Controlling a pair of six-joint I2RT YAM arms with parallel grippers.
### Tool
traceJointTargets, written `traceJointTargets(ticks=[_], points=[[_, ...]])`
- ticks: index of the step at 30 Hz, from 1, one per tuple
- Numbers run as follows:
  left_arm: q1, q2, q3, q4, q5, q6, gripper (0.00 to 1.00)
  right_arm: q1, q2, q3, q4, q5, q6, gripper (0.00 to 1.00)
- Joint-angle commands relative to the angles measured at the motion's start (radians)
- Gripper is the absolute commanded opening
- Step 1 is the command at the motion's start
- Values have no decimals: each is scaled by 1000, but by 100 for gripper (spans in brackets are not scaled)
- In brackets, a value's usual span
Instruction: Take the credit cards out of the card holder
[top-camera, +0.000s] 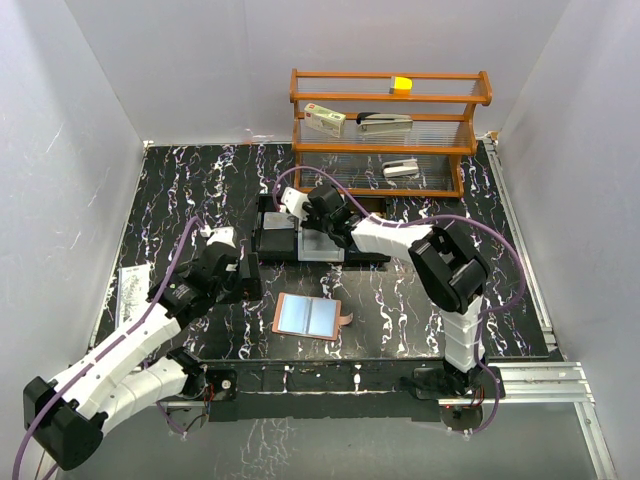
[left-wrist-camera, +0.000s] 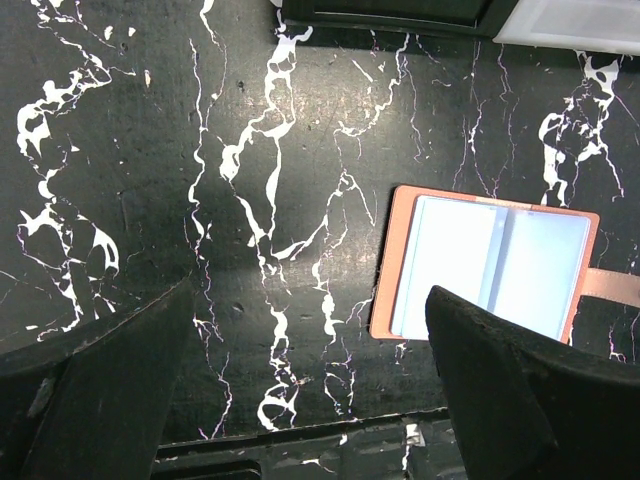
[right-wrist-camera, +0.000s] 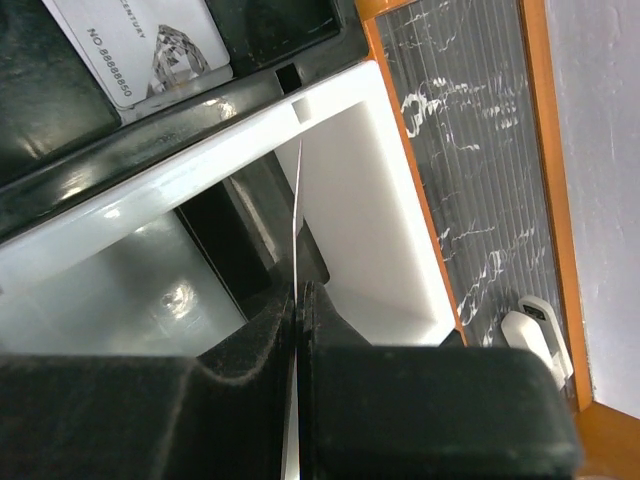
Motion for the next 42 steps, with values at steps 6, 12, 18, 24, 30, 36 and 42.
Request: traceJointTargets(ticks=[6,12,18,24,30,36,42], points=[[2,-15,29,-21,-19,18,99,-6,70,51,109,70,-153,0],[2,-12,26,-16,-16,18,99,-7,80,41,107,58,-171,3],[2,-4,23,-12,-13,19,99,-6,94,41,96,57,-182,10],[2,6,23,-8,-8,21,99,-8,101,44,85,41,-175,19],[2,14,21,-7,-4,21,99,-9,102,39,87,46,-162,26],[2,23,21,-4,0,23,99,-22,93,30,93,29,-133,35],[2,32,21,0,10,27,99,-33,76,35,77,-21,-93,46]])
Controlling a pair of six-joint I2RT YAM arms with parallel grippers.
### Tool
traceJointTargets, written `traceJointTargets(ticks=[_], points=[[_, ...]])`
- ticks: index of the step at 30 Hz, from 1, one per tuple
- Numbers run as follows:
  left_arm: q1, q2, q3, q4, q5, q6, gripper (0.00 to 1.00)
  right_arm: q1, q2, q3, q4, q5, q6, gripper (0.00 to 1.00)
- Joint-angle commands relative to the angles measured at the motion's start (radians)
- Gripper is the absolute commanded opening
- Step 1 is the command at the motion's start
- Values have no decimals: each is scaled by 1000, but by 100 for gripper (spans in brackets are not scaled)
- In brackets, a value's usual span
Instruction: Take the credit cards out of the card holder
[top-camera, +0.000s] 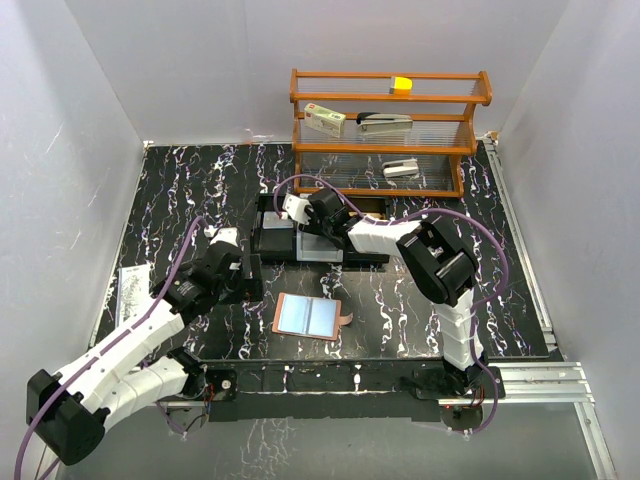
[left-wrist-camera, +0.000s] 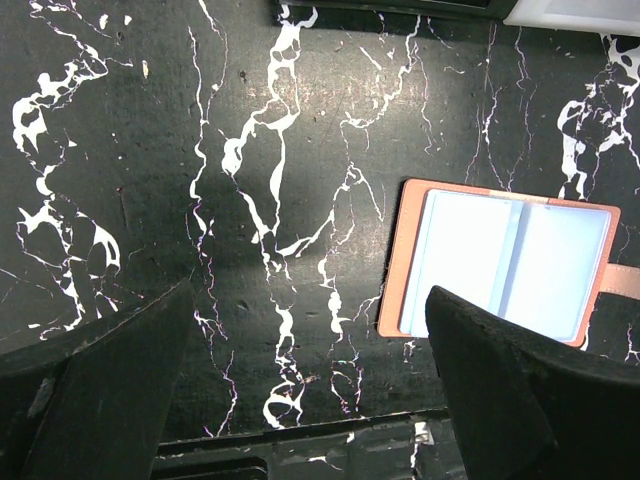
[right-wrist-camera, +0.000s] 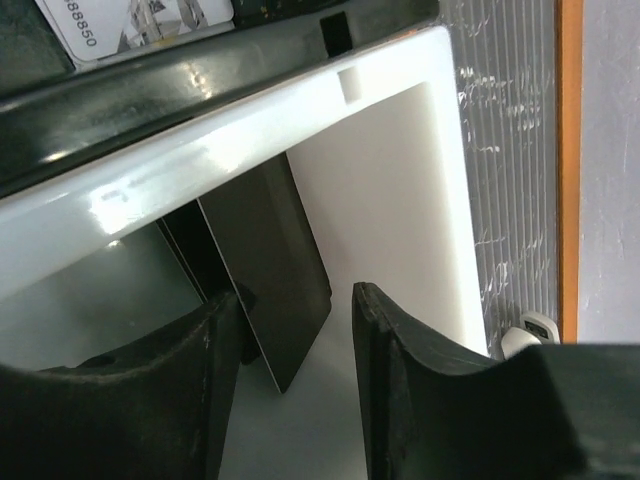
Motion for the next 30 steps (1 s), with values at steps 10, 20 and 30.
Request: traceJointTargets(ticks=[10,20,30], points=[[2,-22,20,1,4,13,99,-35,-26,32,-23,-105,55,49],[2,-8,22,4,8,14,99,-41,-28,35,-45,-160,65,57],[2,-10,13,19,29,21,99,-47,-34,41,-67,-146,69,58]])
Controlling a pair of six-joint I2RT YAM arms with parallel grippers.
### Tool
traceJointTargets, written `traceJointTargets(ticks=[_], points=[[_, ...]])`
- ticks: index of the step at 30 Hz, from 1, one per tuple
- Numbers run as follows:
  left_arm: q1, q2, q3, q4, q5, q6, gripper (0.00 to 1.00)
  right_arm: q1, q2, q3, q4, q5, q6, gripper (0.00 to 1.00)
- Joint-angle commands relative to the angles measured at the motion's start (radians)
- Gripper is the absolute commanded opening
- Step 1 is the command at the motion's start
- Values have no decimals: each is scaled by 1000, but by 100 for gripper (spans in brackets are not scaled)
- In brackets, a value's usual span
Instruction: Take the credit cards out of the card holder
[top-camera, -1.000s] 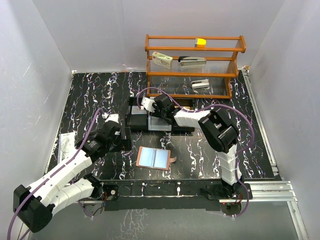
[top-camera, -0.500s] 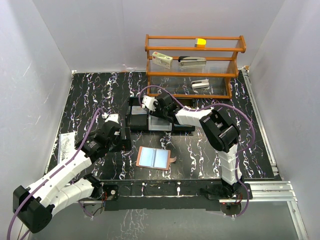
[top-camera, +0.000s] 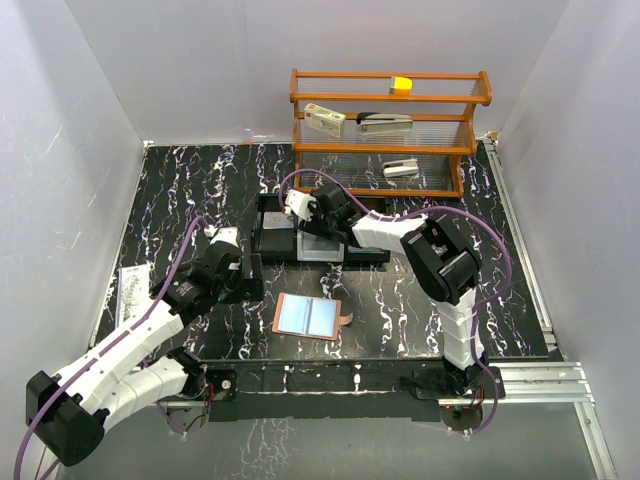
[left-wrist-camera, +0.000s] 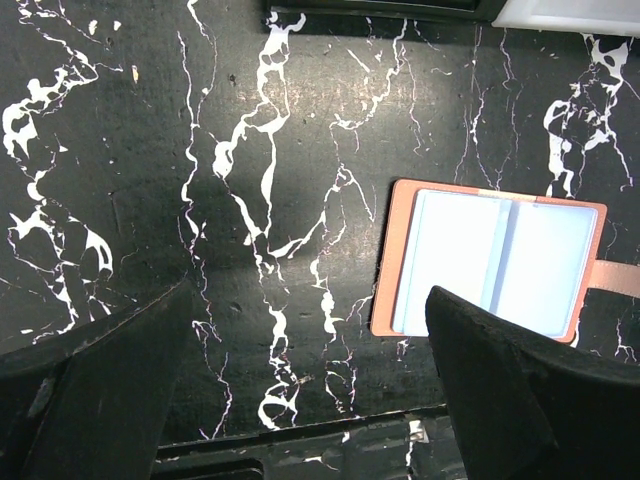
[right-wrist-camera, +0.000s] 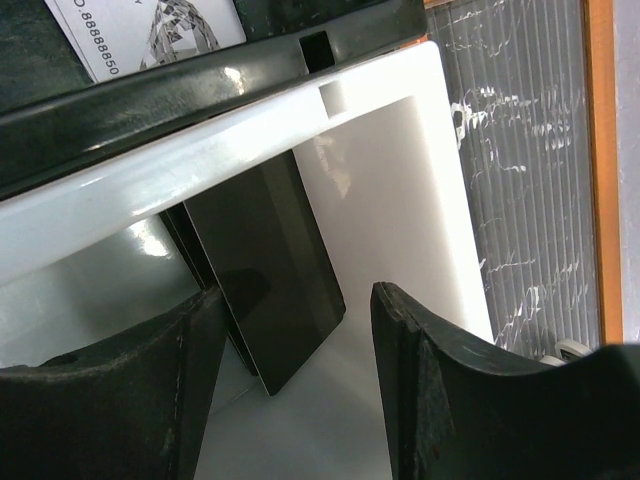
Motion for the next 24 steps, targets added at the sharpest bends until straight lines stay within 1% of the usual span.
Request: traceJointTargets(ticks=[1,16,24], points=[[2,-4,13,11,19,16,99,-8,-29,28,-50,-10,15,58],[2,4,12,19,45,22,99,-9,-25,32,-62,11,28,60],[1,12,10,26,67,29,99,-9,-28,35,-59,5,23,65]])
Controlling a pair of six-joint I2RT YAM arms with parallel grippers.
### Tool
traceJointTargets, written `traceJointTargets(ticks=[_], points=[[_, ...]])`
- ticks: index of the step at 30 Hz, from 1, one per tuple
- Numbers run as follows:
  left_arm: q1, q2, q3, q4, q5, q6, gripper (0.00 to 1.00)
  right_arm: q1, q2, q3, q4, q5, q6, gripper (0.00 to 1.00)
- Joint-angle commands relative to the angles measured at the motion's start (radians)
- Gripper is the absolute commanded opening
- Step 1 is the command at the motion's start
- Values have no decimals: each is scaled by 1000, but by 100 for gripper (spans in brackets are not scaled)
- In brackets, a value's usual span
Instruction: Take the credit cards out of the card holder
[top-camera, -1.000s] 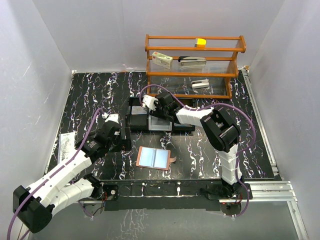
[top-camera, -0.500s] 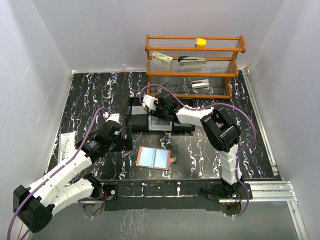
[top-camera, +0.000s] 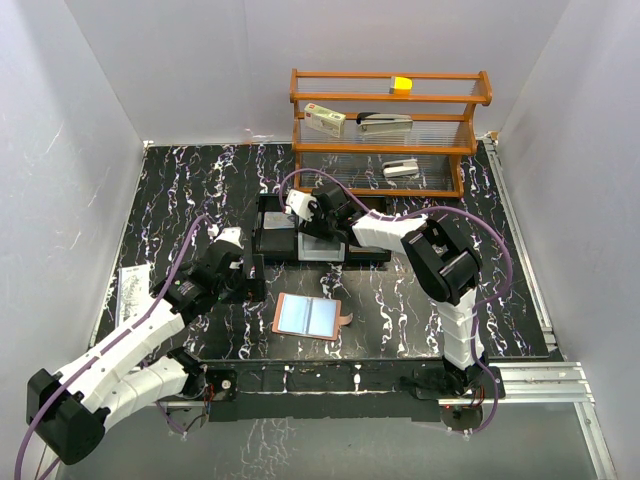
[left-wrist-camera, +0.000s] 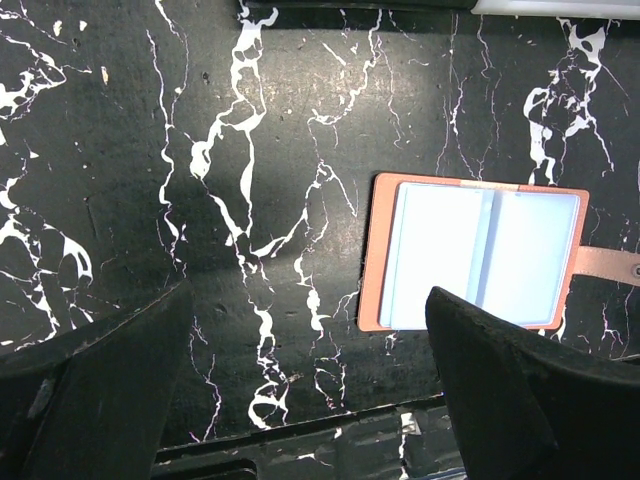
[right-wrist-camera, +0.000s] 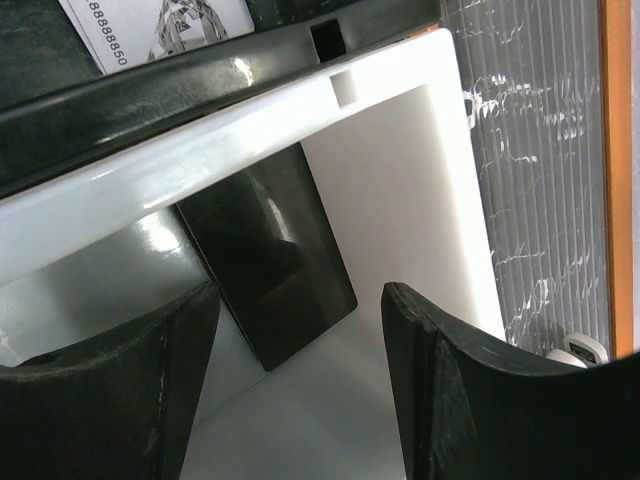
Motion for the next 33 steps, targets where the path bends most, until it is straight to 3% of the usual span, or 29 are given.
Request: traceJointTargets(ticks=[1,8,17,21,23,26,29,33], points=[[2,4,11,10,24,19,99,-8,-27,25,-21,1,10,66],[2,16,7,21,47,20,99,-9,-68,20,-11,-26,39,68],[2,15,-11,48,87,-15,99,-8,-248,-58,54,-73,163,71],[2,8,-36,83,137,-53,99,-8,-421,-171,156,-63,422,73],[2,3,-52,116,181,-73,99,-8,-508,-241,194,13,682,79],[2,5,-75,172,248,-113,96,-25,-595,-276,64,55,1043,81],[2,36,-91,214,311,-124,92,-35,-660,-311,-80,-53,1279,79],[2,97,-87,244,376,-117,88,-34,-748,-457,-101,-192,1523,68]])
